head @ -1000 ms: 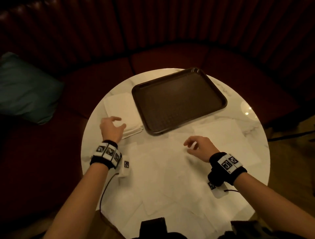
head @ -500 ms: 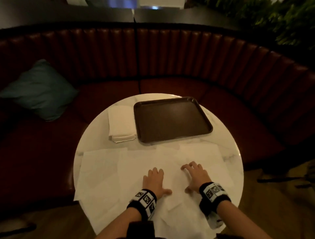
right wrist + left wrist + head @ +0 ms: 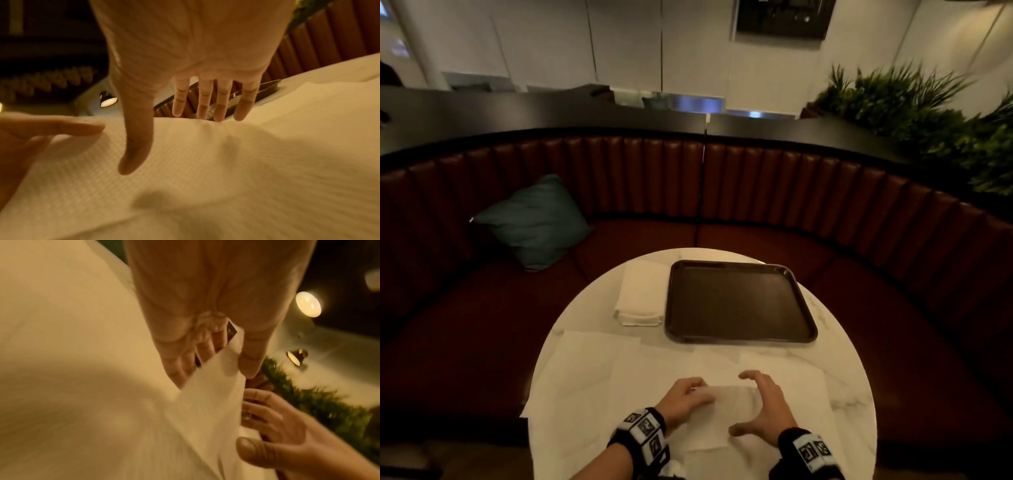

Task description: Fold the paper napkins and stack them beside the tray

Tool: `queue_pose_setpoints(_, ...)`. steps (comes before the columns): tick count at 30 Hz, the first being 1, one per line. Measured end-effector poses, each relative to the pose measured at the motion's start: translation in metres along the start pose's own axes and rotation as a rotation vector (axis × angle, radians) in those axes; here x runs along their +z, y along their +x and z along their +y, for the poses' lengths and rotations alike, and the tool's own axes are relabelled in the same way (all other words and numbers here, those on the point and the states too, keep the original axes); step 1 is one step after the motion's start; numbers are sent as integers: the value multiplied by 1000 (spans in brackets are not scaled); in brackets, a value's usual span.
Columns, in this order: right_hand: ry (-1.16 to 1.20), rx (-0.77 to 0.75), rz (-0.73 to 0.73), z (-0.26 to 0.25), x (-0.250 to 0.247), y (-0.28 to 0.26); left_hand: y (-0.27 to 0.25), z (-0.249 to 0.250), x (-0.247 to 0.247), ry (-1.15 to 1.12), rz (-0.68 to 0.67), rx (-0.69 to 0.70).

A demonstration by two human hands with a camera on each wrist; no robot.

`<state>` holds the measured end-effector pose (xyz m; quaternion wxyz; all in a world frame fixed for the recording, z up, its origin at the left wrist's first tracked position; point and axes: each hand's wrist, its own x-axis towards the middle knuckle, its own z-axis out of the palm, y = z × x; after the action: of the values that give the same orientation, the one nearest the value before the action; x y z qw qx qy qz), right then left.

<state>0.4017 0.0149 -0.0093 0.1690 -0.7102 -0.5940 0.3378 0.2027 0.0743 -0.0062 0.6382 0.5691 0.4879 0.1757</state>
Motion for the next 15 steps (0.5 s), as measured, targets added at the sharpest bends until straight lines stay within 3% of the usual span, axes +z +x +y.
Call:
queue_pose_setpoints(7, 220, -126, 21, -27, -52, 28, 2, 77, -15, -308, -6, 149)
queue_pose_setpoints(12, 600, -128, 48, -39, -88, 40, -7, 124, -38, -226, 27, 235)
queue_pose_setpoints(15, 823, -88, -55, -45, -97, 36, -11, 145, -48, -224, 126, 274)
